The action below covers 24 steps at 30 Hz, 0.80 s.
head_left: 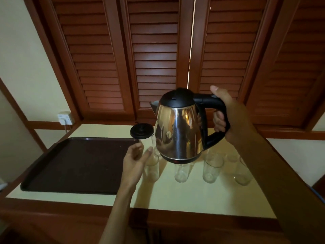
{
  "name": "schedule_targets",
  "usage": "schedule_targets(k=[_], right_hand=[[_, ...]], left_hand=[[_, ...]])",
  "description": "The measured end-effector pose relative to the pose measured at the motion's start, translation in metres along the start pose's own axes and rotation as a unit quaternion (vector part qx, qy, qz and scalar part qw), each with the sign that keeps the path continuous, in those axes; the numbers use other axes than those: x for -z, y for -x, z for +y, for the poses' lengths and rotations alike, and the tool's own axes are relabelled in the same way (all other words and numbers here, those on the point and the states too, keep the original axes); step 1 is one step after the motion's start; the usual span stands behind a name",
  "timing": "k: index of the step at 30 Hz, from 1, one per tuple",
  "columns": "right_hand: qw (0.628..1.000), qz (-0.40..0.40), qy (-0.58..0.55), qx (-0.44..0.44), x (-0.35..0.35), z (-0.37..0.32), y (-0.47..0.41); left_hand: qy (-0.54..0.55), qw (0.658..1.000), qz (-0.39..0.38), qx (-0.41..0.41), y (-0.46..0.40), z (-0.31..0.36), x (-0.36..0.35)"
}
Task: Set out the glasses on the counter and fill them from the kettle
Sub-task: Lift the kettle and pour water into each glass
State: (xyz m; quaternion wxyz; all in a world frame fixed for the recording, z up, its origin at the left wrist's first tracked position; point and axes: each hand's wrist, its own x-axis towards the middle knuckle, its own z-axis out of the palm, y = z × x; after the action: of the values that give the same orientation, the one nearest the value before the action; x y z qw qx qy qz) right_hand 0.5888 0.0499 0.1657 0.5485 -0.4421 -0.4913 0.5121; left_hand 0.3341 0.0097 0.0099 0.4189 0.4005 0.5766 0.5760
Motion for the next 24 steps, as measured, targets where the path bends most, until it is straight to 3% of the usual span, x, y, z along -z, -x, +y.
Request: schedule_targets(k=[6,15,24], right_hand=[[1.000,0.016,0.016,0.013,0.007,0.010,0.002],[0.999,0.037,0.026,0.007,0.012,0.007,0.006],[0.997,0.031,0.068,0.005,0.009,-0.004,0.009]], left_hand=[[-0.063,0.995,-0.047,0.057,-0.009,-0.035,-0.003],[-0.106,0.992,0.033,0.055,-0.002,-0.057,-0.036],[-0.136,0.990,0.035,-0.024,-0.009,-0.012,-0.025]])
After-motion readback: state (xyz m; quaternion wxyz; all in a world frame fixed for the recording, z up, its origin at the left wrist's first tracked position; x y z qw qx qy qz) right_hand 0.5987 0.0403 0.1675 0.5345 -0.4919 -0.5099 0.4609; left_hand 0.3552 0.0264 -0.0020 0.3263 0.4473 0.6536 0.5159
